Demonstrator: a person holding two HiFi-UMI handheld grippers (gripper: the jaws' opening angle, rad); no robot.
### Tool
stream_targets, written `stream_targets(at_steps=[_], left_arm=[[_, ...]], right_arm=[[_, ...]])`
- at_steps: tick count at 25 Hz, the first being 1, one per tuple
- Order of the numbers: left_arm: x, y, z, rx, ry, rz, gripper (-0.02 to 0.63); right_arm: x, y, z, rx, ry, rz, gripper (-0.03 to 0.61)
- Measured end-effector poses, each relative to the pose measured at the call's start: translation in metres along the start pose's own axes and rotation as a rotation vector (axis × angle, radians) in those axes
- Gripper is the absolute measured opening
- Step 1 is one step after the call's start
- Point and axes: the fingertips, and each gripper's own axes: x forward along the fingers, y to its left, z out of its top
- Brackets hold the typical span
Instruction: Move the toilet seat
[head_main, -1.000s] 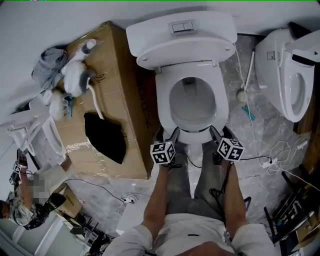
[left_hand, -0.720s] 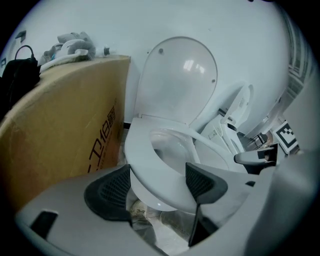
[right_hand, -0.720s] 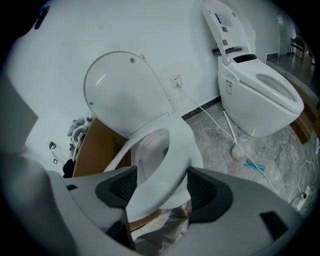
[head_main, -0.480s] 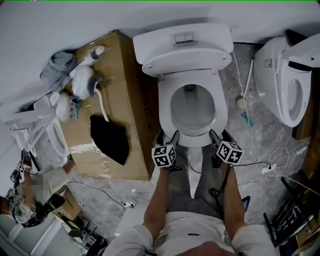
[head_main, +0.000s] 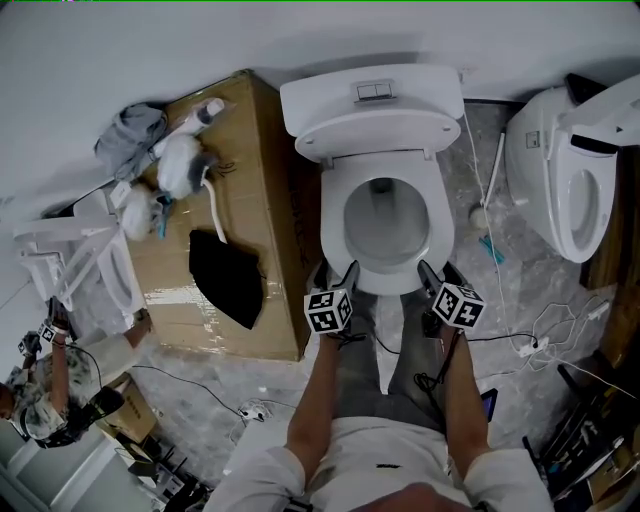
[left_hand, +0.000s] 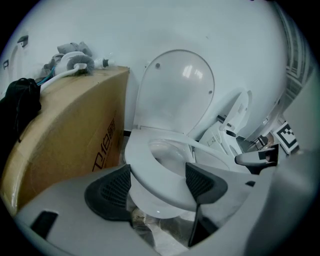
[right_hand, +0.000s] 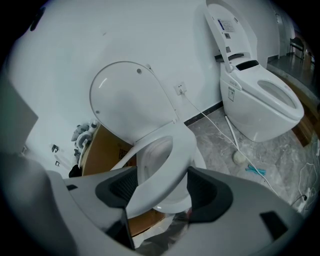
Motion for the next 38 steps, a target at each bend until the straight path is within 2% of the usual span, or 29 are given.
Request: stream_targets(at_steps=[22,38], left_arm=[[-0.018,-0.01,0.046,0.038,-0.077,0.0,0.328],[-0.029,-0.023,0.084,0.104,-0.163,-0.038,0.327]], right_arm=[[-0.017,0.022,0.033,-0.013,-0.044,0.03,0.336],[-0.025,0.035,0.06,0.008,-0.083,0.061,0.336]])
